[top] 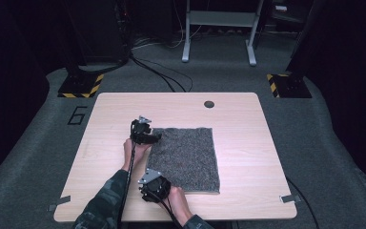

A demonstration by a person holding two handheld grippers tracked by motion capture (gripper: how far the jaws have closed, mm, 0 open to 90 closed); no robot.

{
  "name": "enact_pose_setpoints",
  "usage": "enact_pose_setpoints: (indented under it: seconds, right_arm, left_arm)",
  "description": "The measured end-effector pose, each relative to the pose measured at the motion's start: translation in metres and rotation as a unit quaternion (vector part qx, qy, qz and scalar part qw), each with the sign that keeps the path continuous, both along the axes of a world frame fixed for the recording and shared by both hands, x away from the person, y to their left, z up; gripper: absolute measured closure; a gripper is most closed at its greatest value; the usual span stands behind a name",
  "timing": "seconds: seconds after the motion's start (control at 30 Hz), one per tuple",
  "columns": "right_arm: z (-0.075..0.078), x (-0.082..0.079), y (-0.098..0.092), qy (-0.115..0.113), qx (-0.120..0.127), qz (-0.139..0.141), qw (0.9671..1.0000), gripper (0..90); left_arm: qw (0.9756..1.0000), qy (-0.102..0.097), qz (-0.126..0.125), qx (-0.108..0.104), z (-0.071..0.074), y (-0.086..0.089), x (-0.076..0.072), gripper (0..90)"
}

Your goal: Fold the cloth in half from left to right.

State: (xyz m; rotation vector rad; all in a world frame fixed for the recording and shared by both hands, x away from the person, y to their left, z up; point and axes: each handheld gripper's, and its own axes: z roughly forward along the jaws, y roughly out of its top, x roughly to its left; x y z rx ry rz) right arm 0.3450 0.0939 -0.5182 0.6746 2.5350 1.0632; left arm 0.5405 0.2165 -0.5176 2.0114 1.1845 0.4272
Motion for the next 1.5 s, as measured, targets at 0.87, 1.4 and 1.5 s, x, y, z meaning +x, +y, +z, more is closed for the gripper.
enact_pose_setpoints:
  seconds: [0.87, 1.4, 1.5]
  right_arm:
    - [-0.009, -0.001, -0.006, 0.025, 0.039, 0.009, 0.9989, 84.3]
    - [0.0, -0.006, -0.019, 0.031, 0.08, -0.017, 0.9962, 88.3]
    - [0.007, -0.008, -0.024, 0.025, 0.095, -0.016, 0.9951, 88.3]
  left_arm:
    - [0.9992, -0.026, 0.002, 0.029, -0.005, -0.01, 0.001, 81.5]
    - [0.9993, -0.028, 0.021, -0.015, -0.006, -0.006, 0.0, 87.4]
    - [0.999, -0.035, 0.023, -0.018, 0.001, -0.005, -0.001, 87.5]
